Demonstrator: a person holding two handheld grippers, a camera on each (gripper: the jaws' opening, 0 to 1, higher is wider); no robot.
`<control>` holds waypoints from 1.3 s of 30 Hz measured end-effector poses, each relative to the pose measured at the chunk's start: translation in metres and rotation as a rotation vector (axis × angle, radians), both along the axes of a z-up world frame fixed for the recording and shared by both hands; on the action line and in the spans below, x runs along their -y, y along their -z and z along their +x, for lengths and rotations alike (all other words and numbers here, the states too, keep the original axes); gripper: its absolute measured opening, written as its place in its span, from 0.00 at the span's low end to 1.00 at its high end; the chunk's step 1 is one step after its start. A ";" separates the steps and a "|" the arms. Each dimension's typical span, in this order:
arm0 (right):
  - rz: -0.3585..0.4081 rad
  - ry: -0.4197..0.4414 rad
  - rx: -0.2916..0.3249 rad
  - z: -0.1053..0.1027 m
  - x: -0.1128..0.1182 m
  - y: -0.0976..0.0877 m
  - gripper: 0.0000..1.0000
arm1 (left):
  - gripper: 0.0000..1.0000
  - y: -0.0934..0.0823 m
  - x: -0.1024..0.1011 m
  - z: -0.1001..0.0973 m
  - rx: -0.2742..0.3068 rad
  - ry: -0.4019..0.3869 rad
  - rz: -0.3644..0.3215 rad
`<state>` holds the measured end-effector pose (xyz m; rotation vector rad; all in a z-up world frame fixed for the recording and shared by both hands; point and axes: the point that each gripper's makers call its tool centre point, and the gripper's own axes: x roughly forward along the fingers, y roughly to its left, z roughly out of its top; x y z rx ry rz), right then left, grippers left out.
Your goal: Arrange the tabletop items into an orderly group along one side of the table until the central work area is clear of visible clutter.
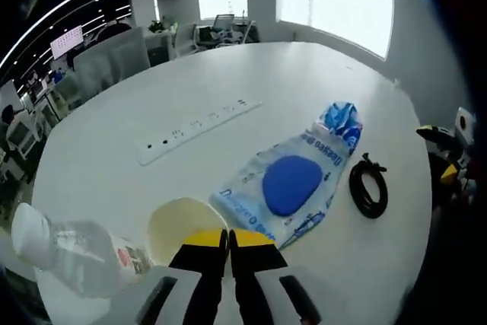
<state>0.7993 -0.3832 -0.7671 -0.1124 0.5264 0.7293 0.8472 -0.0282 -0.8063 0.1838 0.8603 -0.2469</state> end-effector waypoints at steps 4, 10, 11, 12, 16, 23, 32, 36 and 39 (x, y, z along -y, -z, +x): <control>0.000 -0.002 0.000 0.001 0.001 0.000 0.86 | 0.07 -0.003 0.000 0.004 0.023 -0.002 -0.007; -0.004 -0.012 -0.002 0.003 0.001 0.001 0.86 | 0.14 -0.012 0.006 0.000 0.042 -0.020 -0.040; -0.003 -0.014 -0.002 0.003 0.001 0.000 0.87 | 0.16 -0.015 0.008 -0.001 0.051 -0.017 -0.046; 0.000 -0.016 -0.002 0.003 0.000 0.000 0.87 | 0.18 -0.016 0.009 -0.001 0.057 -0.015 -0.051; 0.004 -0.032 0.002 0.006 -0.003 -0.002 0.88 | 0.29 -0.030 0.024 -0.006 0.091 -0.024 -0.143; 0.017 -0.049 -0.002 0.010 -0.007 -0.001 0.90 | 0.42 -0.047 0.038 -0.029 0.132 0.003 -0.168; 0.036 -0.085 0.015 0.011 -0.013 -0.005 0.95 | 0.57 -0.068 0.031 -0.060 0.211 -0.016 -0.199; 0.049 -0.097 0.028 0.012 -0.016 -0.010 0.97 | 0.61 -0.067 0.028 -0.081 0.219 -0.036 -0.208; 0.048 -0.100 0.026 0.012 -0.016 -0.010 0.99 | 0.65 -0.067 0.022 -0.095 0.240 -0.059 -0.223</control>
